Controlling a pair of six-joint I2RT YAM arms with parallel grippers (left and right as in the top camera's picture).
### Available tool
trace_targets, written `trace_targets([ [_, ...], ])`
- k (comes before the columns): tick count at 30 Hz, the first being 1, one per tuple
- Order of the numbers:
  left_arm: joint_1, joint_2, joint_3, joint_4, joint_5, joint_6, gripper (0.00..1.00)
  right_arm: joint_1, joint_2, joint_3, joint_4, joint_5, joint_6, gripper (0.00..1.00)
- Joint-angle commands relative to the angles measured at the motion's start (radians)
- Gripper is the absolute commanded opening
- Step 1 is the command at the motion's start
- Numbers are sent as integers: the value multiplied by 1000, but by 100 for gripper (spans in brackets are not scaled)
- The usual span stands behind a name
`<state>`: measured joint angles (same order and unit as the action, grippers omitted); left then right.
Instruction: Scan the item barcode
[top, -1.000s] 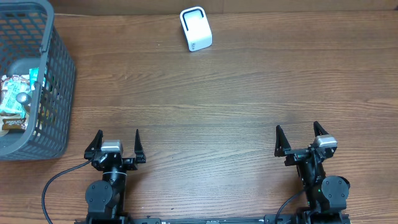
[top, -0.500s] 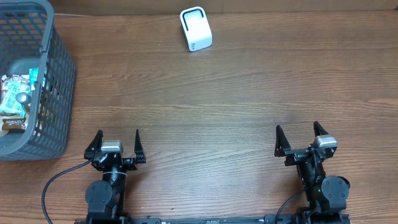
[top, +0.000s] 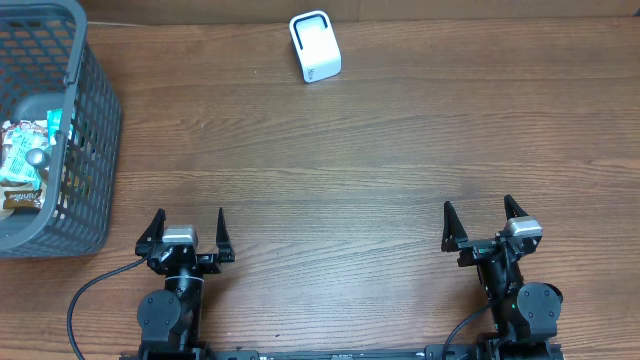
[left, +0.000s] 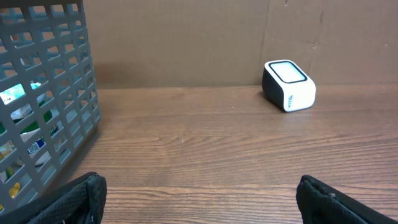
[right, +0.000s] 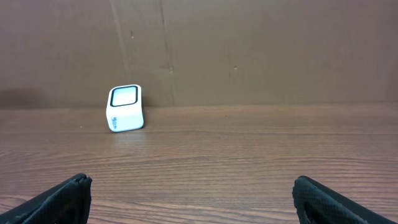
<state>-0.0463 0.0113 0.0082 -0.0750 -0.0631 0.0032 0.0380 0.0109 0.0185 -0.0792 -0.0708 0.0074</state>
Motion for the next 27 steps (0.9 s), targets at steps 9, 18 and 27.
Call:
trace_targets([
  [9,-6,-5,-3,1,1,12,100,-5,-8,-11,2,3,5,100],
  [18,-6,-5,-3,1,2,12,100,-5,-8,-11,2,3,5,100],
  [27,-6,-5,-3,-2,60,-26,100,-5,-8,-11,2,3,5,100],
])
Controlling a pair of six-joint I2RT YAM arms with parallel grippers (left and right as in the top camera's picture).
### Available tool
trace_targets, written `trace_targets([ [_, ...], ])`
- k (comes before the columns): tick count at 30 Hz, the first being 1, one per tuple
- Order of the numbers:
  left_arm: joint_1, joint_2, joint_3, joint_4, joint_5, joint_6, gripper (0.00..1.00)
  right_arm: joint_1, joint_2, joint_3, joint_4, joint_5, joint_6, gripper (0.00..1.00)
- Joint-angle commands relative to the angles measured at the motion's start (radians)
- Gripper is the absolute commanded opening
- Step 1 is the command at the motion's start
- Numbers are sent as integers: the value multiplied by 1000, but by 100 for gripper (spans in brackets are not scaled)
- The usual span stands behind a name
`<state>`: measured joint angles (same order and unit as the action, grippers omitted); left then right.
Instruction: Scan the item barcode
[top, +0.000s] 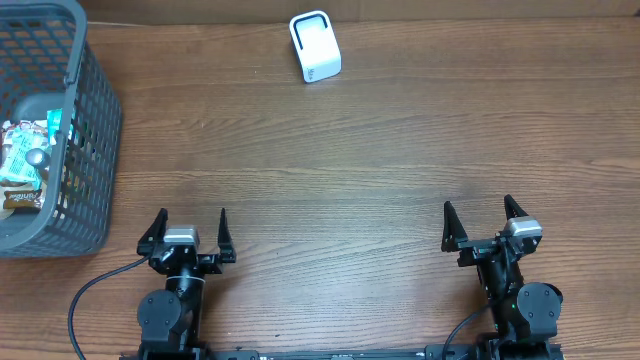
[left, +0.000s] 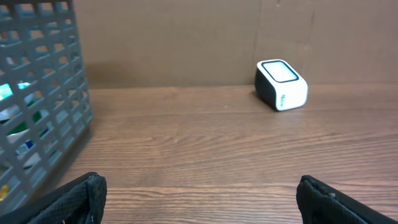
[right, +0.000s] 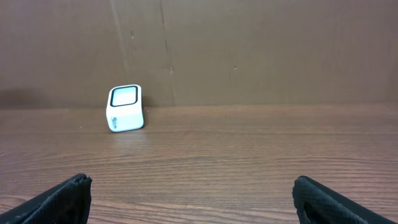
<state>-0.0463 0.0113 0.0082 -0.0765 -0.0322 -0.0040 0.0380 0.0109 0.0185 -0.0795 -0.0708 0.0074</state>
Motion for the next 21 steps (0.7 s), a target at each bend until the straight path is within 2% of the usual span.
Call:
trace_targets([
  [1,-6,-5,-3,-1,29,-18,100,-5,-8,-11,3,3,5,100],
  [8,-6,-5,-3,29,37,-38,100,-5,-8,-11,3,3,5,100],
  [11,-6,-5,39,62,131,-52,99,-5,-8,-11,3,3,5,100],
  [17,-6,26,319,-132,163,-131,100,-5,-8,-11,3,3,5,100],
  [21,-6,148,571,-319,127,-159,100,-5,-8,-11,3,3,5,100],
])
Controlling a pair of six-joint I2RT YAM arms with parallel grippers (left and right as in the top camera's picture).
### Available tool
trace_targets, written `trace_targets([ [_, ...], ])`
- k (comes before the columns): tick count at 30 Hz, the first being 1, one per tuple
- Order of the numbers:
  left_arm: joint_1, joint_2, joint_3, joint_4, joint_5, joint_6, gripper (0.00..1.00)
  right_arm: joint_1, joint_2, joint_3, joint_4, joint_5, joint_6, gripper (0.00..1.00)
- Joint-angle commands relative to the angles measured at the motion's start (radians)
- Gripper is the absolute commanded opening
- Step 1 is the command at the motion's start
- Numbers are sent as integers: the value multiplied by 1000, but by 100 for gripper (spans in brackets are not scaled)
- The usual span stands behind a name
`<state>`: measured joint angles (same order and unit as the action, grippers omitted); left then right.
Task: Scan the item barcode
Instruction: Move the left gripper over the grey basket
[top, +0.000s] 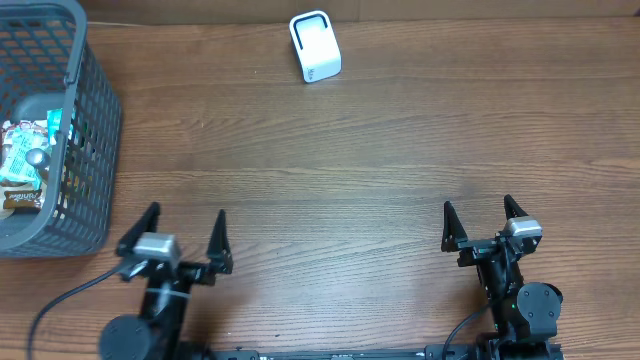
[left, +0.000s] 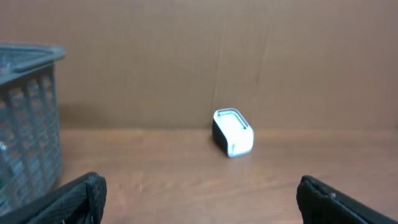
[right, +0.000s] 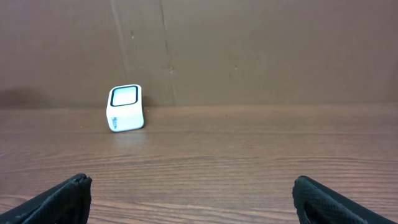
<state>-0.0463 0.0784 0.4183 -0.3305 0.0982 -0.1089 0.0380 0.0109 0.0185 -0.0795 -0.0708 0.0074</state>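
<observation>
A white barcode scanner (top: 315, 46) with a dark window stands at the table's far edge; it also shows as the scanner (left: 233, 132) and the scanner (right: 125, 107). Packaged items (top: 22, 165) lie inside the grey basket (top: 95, 120) at the far left. My left gripper (top: 182, 228) is open near the front left, nothing between its fingers. My right gripper (top: 479, 213) is open near the front right, likewise holding nothing.
A brown cardboard wall (right: 249, 50) backs the table behind the scanner. The basket's mesh wall (left: 28, 149) stands at the left of the left wrist view. Bare wood (top: 350, 170) lies between the grippers and the scanner.
My left gripper has shifted left and risen, its fingers wider in the overhead view. Its camera now sees the scanner nearer the middle and less of the basket. The right arm is unchanged.
Both grippers stood open at the front of the table, the basket of items at the left. The left wrist view then showed a little less of the basket. Now the left gripper is further left and higher; the right has stayed put.
</observation>
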Motion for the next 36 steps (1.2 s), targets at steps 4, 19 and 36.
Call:
trace_targets([
  [4,-6,314,486,-321,-4,-53,100,-5,-8,-11,3,3,5,100],
  [19,-6,1185,1357,-1043,26,-51,100,-5,-8,-11,2,3,5,100],
  [36,19,1322,1356,-961,-229,-213,100,-5,-8,-11,2,3,5,100],
])
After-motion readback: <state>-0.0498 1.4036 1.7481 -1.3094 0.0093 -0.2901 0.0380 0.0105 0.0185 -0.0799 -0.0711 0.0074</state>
